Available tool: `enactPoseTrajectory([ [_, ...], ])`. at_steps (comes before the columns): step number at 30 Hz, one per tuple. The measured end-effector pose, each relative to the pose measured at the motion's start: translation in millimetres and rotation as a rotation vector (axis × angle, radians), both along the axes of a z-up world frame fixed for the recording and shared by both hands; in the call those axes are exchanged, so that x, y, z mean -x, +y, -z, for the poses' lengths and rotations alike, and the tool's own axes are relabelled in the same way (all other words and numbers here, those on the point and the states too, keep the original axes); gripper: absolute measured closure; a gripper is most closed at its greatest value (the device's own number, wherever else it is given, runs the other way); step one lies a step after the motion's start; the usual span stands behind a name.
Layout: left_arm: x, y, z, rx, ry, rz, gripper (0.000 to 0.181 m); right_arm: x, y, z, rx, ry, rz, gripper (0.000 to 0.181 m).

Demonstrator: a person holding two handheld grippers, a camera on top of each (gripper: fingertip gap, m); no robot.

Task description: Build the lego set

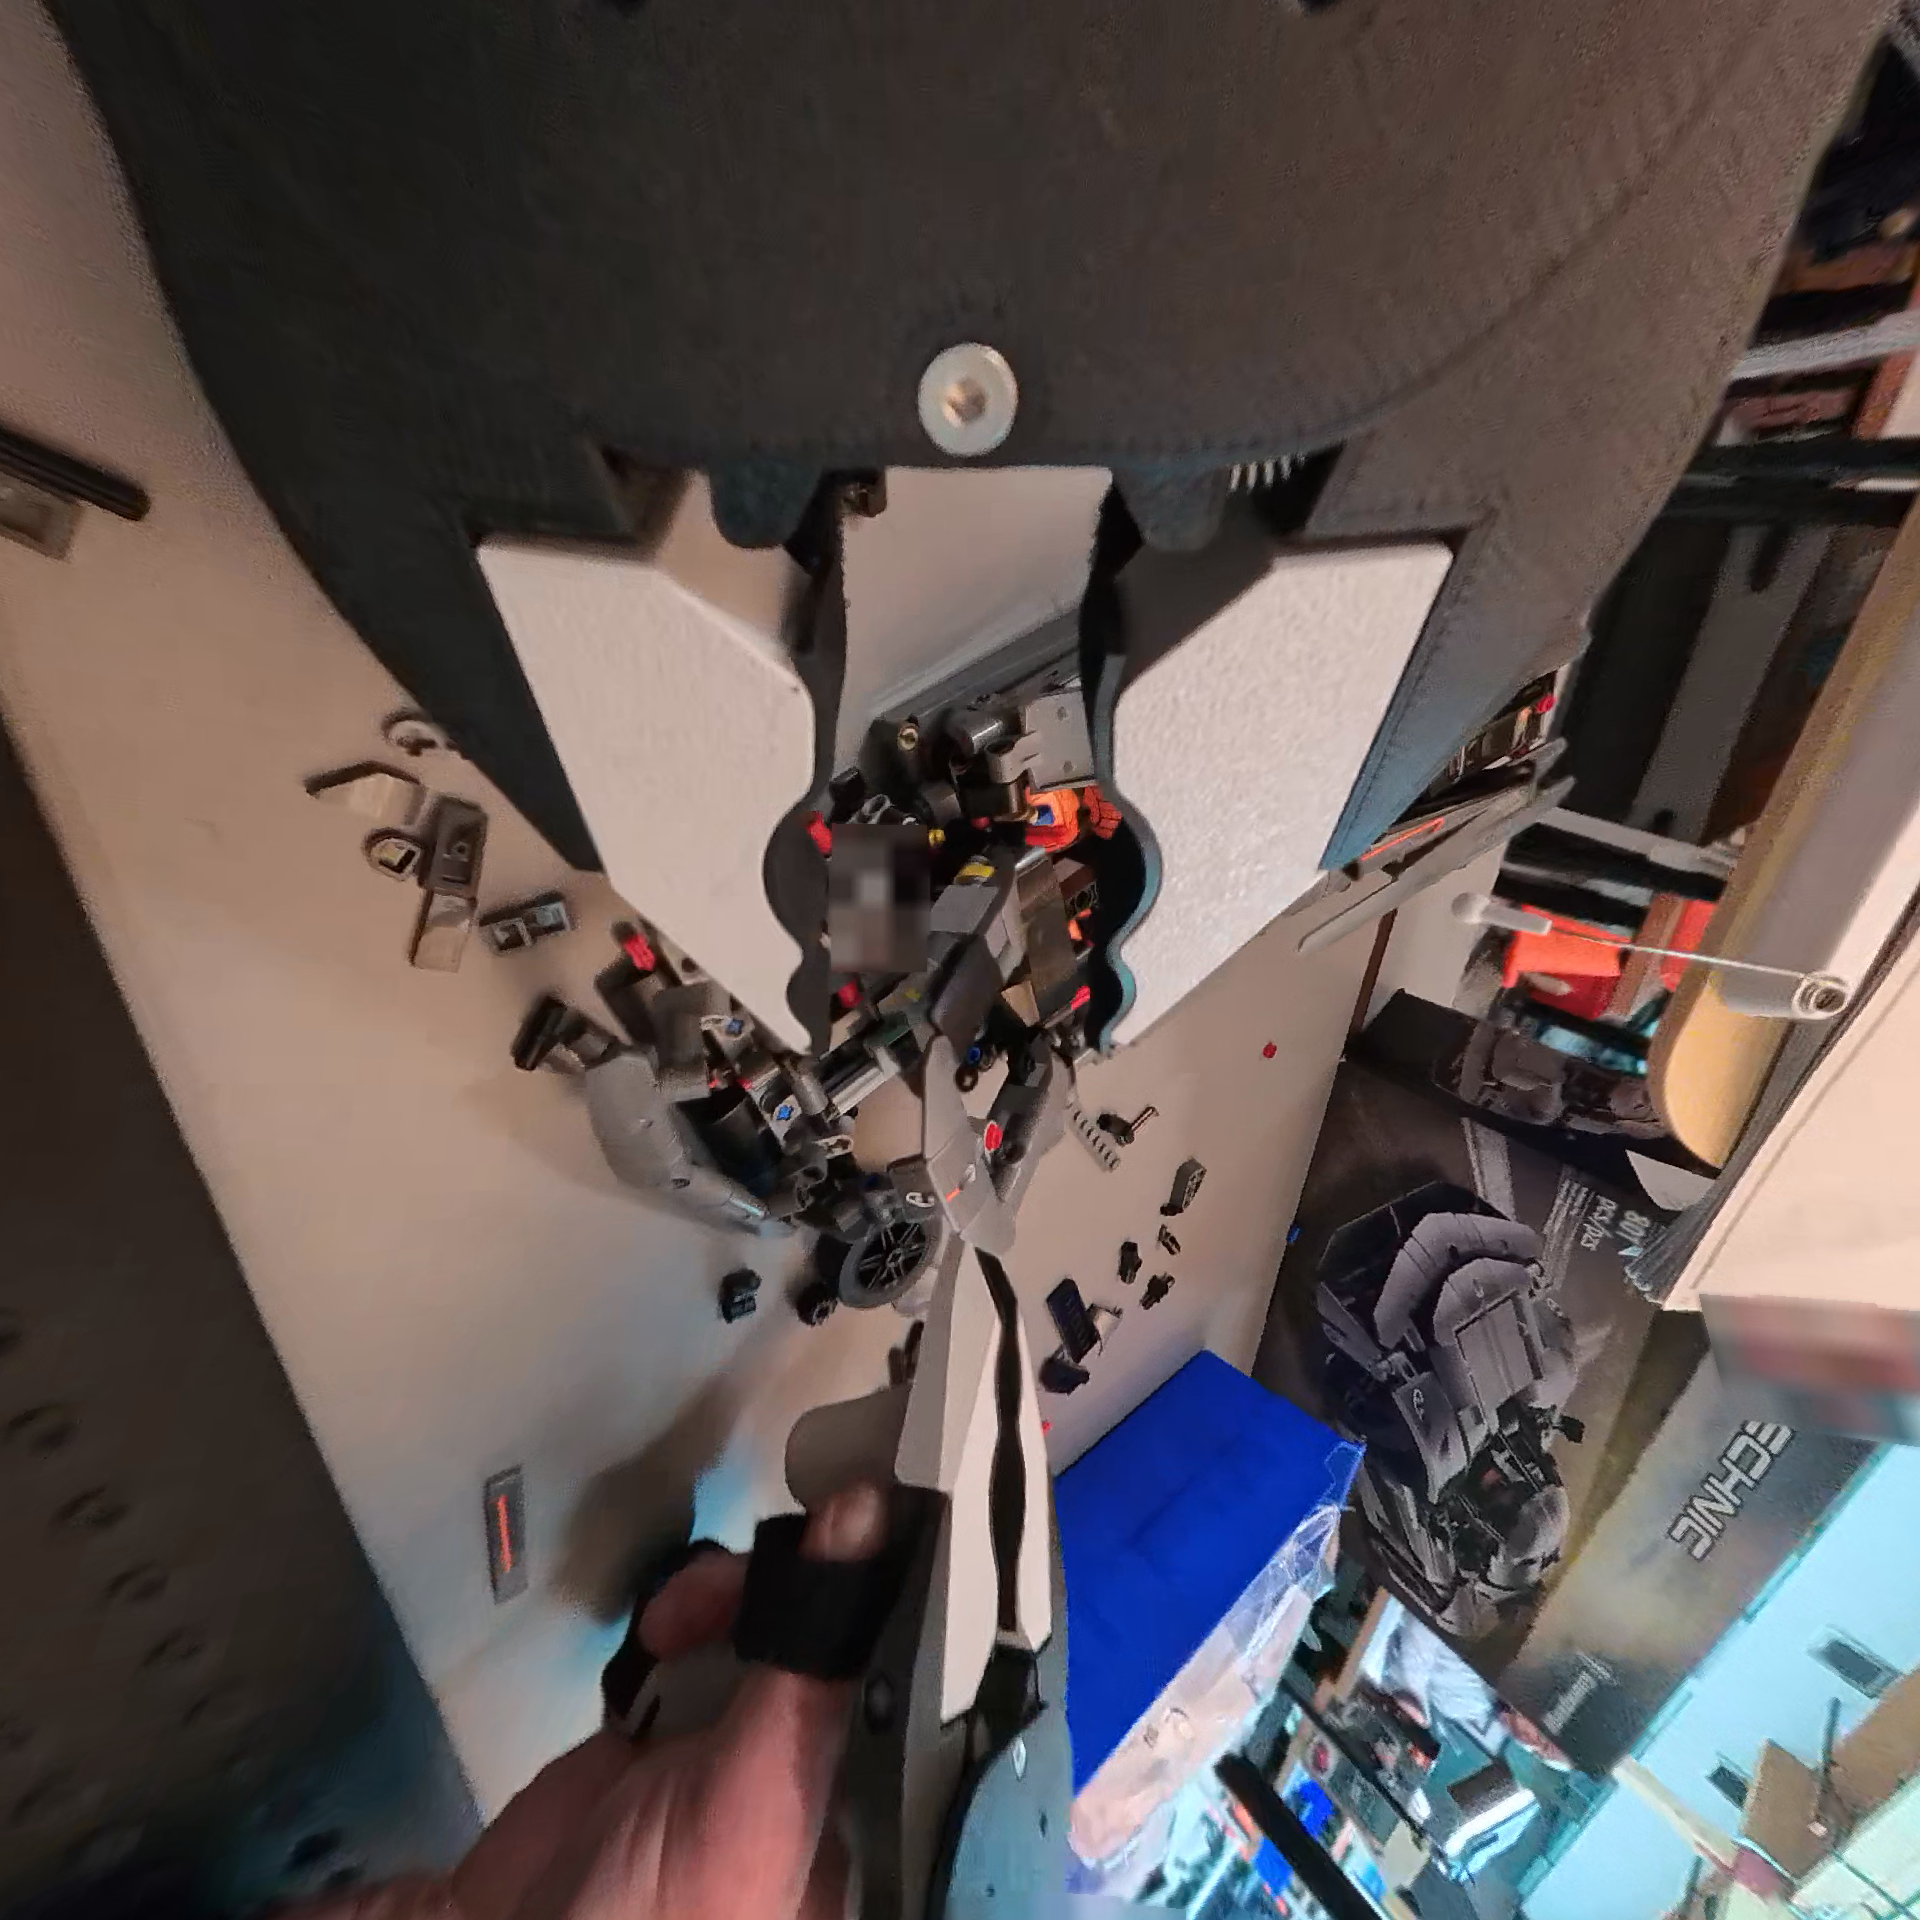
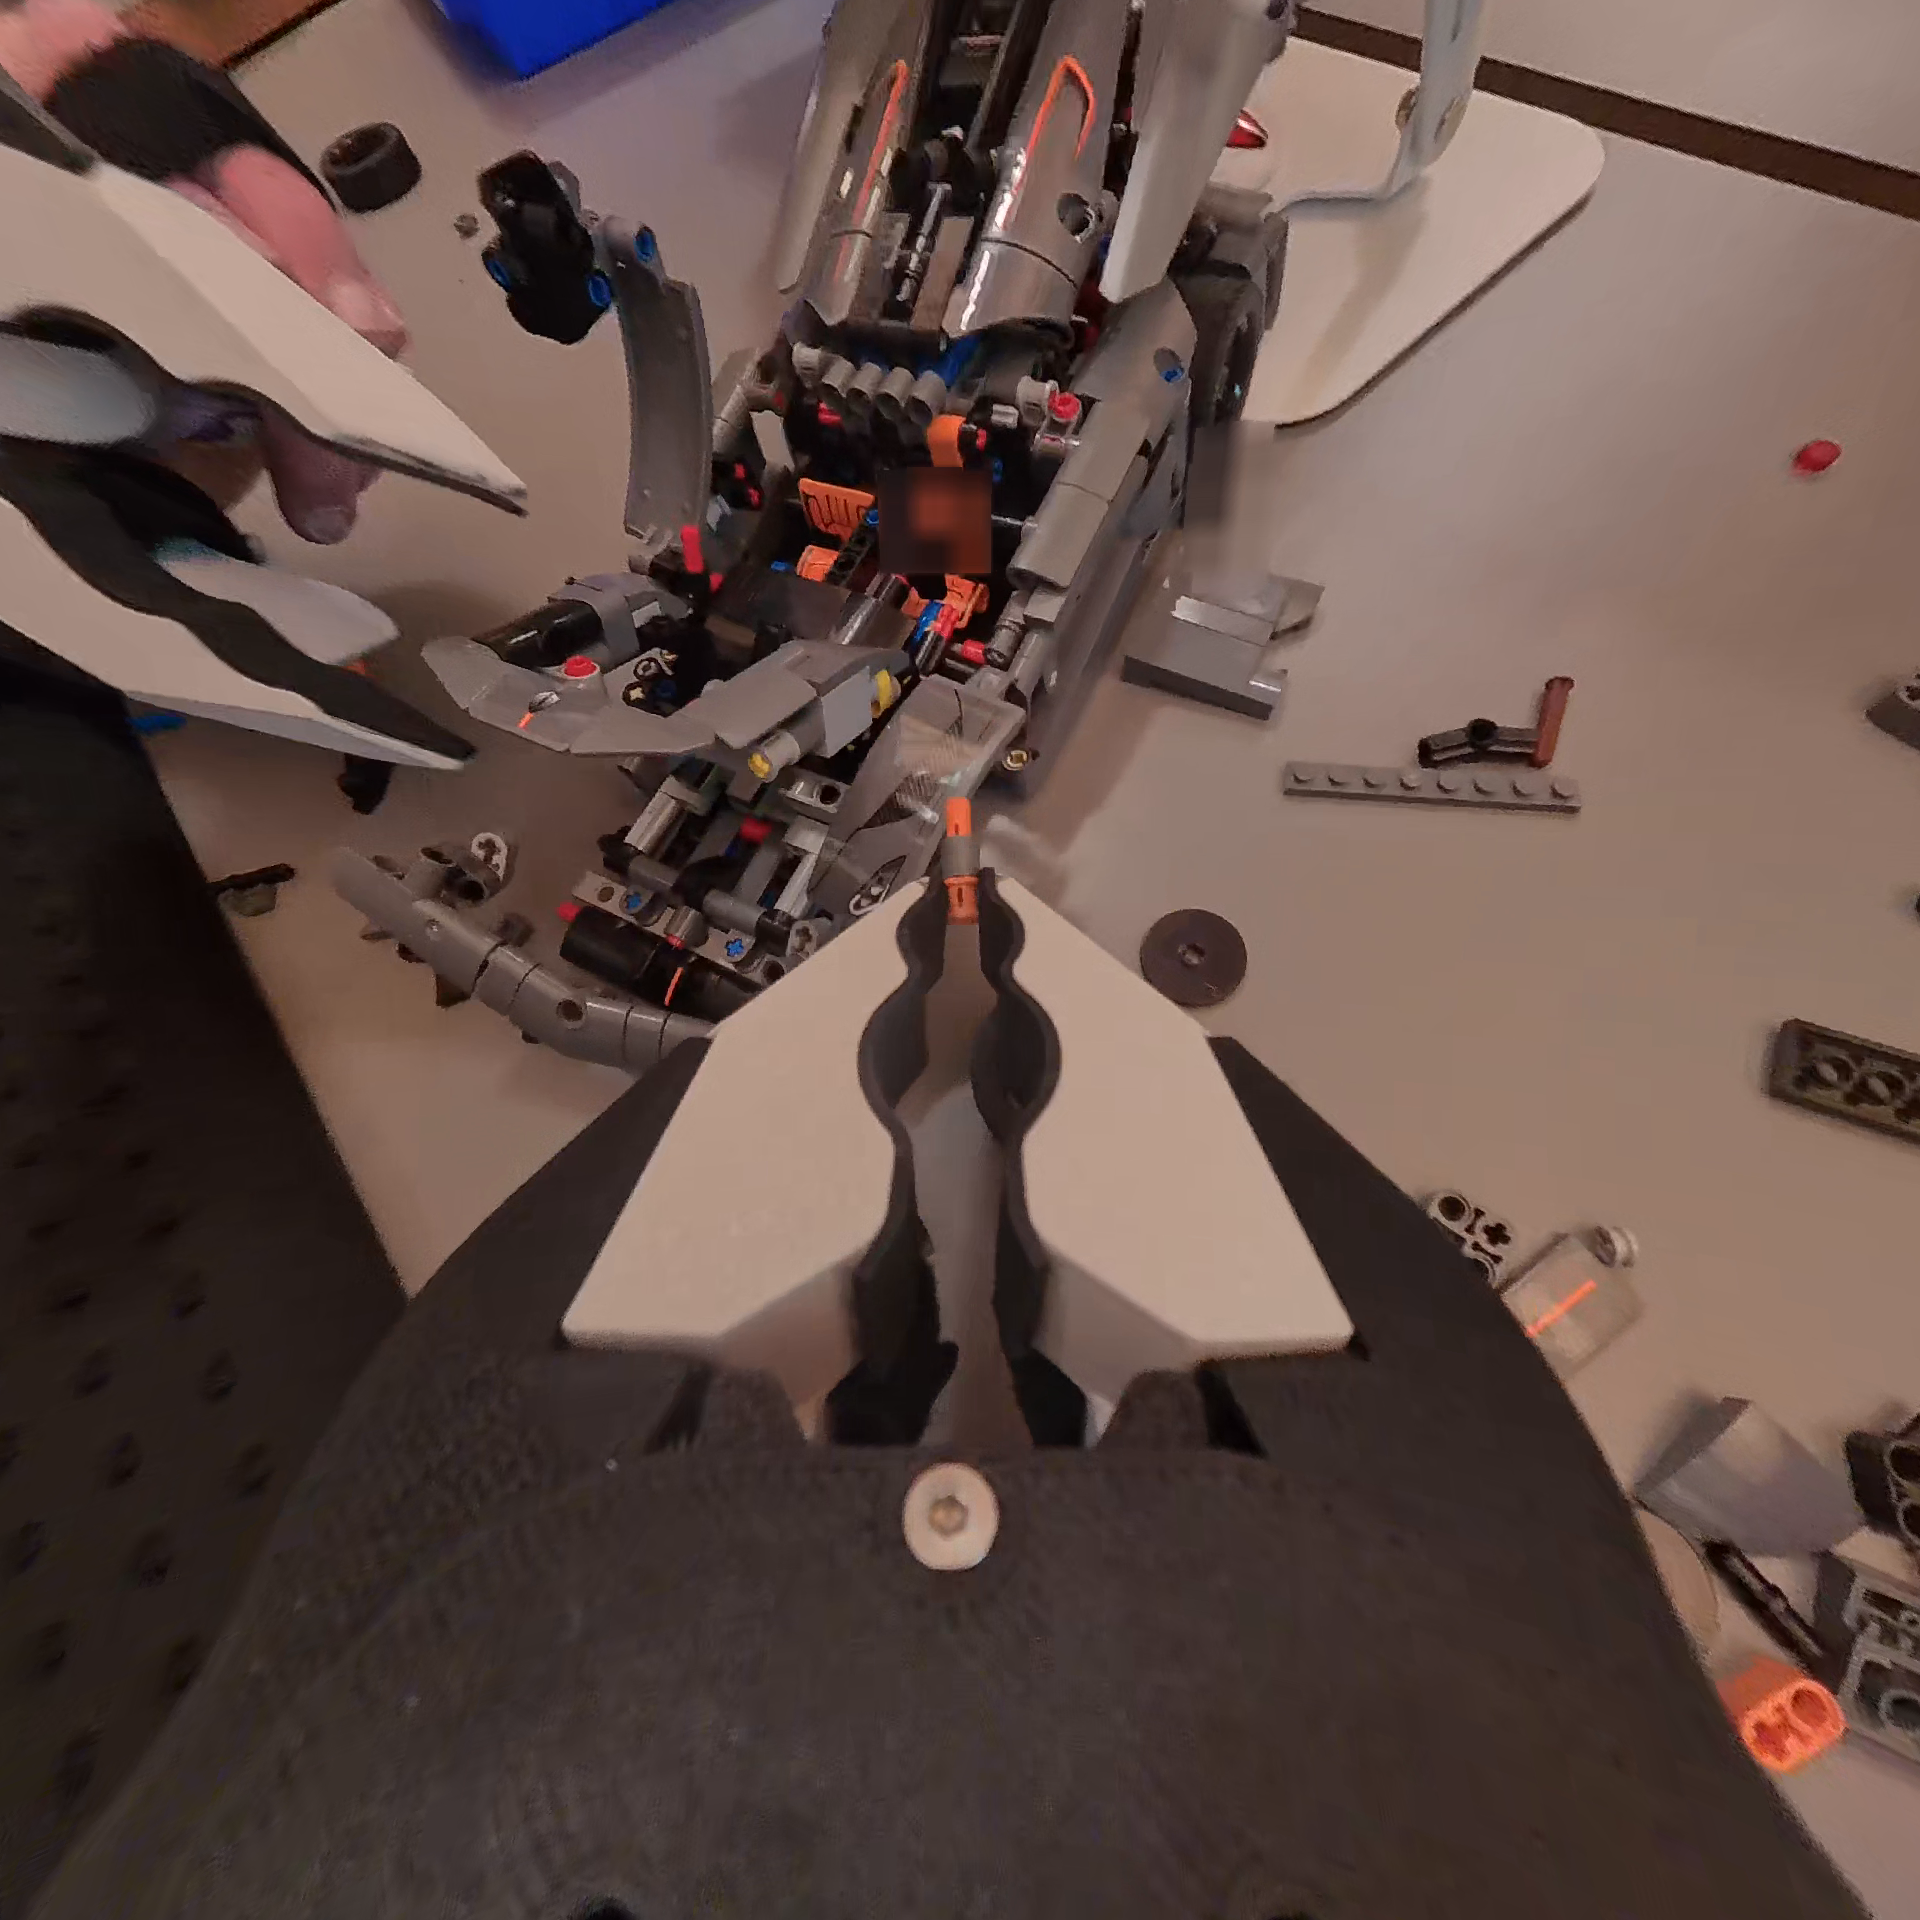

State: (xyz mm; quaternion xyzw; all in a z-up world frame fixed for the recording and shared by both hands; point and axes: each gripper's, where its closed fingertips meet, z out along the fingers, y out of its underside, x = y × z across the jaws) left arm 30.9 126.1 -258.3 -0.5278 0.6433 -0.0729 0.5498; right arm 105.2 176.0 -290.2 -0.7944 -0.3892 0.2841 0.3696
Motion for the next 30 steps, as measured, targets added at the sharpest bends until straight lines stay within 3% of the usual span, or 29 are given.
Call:
enactPoseTrajectory([
  [9, 7.6, 13.5, 9.5, -0.077, 0.068, -0.071, 0.147, 20.3, -20.2, -12.7, 0.046, 0.121, -0.126, 0.178],
  [16, 9.5, 11.9, 15.8, -0.068, 0.100, -0.065, 0.161, 18.9, -32.5, -3.4, 0.062, 0.054, -0.181, 0.179],
  [23, 10.4, 12.2, 13.6, -0.052, 0.096, -0.067, 0.157, 10.3, -40.1, 5.5, 0.070, -0.016, -0.194, 0.179],
  [30, 11.4, 13.9, 15.1, -0.051, 0.097, -0.084, 0.169, 4.5, -57.6, 21.5, 0.106, -0.116, -0.268, 0.178],
])
